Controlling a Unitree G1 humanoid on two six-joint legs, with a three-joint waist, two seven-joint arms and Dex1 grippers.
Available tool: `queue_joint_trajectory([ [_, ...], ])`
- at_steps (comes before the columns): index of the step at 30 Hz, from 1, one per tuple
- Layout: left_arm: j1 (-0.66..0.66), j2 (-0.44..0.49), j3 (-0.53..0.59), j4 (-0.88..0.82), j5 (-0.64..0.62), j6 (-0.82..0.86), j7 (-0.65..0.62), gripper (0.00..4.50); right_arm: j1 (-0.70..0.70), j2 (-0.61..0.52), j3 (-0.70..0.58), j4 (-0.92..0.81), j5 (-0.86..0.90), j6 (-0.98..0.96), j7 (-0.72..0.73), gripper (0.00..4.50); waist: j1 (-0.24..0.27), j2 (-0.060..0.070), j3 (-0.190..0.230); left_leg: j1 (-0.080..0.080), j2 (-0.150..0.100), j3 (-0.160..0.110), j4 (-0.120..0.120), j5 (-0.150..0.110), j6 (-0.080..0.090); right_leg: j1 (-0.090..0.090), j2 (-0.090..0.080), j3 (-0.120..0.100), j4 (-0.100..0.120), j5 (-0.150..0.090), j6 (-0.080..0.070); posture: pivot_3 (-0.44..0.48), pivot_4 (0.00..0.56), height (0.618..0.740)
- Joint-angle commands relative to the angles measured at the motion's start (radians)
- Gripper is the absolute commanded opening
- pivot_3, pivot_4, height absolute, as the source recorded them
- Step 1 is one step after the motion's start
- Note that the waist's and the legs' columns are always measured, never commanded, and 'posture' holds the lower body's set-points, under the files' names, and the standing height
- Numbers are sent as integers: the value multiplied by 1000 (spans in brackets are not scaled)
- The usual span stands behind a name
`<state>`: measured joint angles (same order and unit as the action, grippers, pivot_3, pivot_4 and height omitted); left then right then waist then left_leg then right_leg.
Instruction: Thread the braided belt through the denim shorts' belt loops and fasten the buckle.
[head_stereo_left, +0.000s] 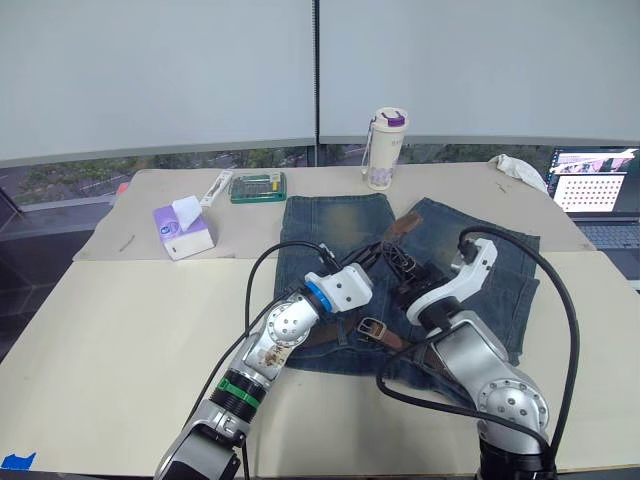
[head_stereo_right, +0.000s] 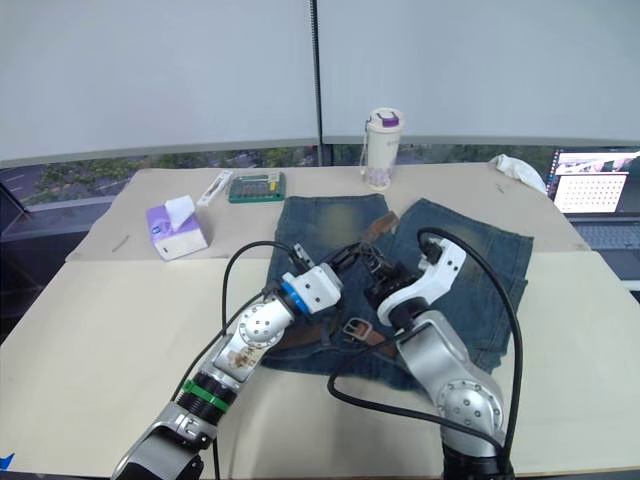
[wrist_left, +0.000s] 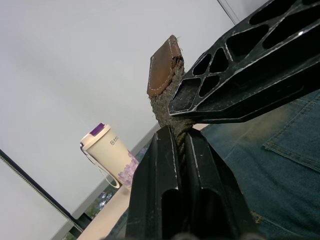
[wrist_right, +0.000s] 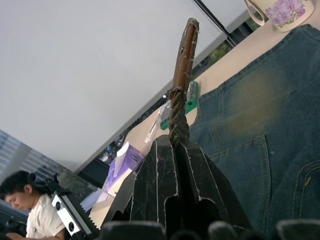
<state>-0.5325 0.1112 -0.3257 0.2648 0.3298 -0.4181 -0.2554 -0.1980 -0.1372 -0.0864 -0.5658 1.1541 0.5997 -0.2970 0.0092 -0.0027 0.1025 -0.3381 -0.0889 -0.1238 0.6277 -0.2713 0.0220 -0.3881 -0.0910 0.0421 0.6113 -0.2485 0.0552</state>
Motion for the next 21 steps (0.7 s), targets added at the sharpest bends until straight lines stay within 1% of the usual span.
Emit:
queue_joint_trajectory([
  [1,-10,16,36,3,-17,18,16,0,19,-42,-25,-94,32,-17,99,746,0,0,0,0,0,0,0,0,0,0,0,0,0,0,0,0,150,740],
  [4,-13,52,49,-3,-50,16,-22,0,77,-148,-65,-102,-40,-28,207,1735,-1,0,0,0,0,0,0,0,0,0,0,0,0,0,0,0,150,740],
  [6,-14,70,56,-10,-85,22,-59,0,104,-226,-62,-105,-104,-29,289,2429,0,0,0,0,0,0,0,0,0,0,1,-1,0,0,0,0,150,740],
  [7,-12,84,59,-20,-107,26,-87,0,121,-286,-40,-112,-153,-20,346,2732,0,0,0,0,0,1,0,0,0,0,0,-1,0,0,0,0,150,740],
  [10,-7,130,57,-49,-168,36,-189,0,148,-433,41,-112,-324,-4,449,2732,0,0,0,0,0,1,0,0,0,0,0,-1,-1,0,1,0,150,740],
  [14,-13,197,68,-75,-237,45,-311,0,127,-563,171,-92,-521,10,521,2732,0,-2,1,0,1,1,0,0,0,0,1,-1,-1,0,1,0,150,740],
  [16,-20,233,69,-77,-258,41,-364,0,108,-603,232,-84,-597,27,550,2732,-2,-2,1,0,1,1,0,0,0,0,0,-1,-1,0,1,0,150,740],
  [21,-18,319,52,-75,-262,12,-473,0,69,-618,325,-56,-724,79,579,2732,3,-3,2,0,0,1,1,0,0,0,0,-1,-1,0,1,0,150,740],
])
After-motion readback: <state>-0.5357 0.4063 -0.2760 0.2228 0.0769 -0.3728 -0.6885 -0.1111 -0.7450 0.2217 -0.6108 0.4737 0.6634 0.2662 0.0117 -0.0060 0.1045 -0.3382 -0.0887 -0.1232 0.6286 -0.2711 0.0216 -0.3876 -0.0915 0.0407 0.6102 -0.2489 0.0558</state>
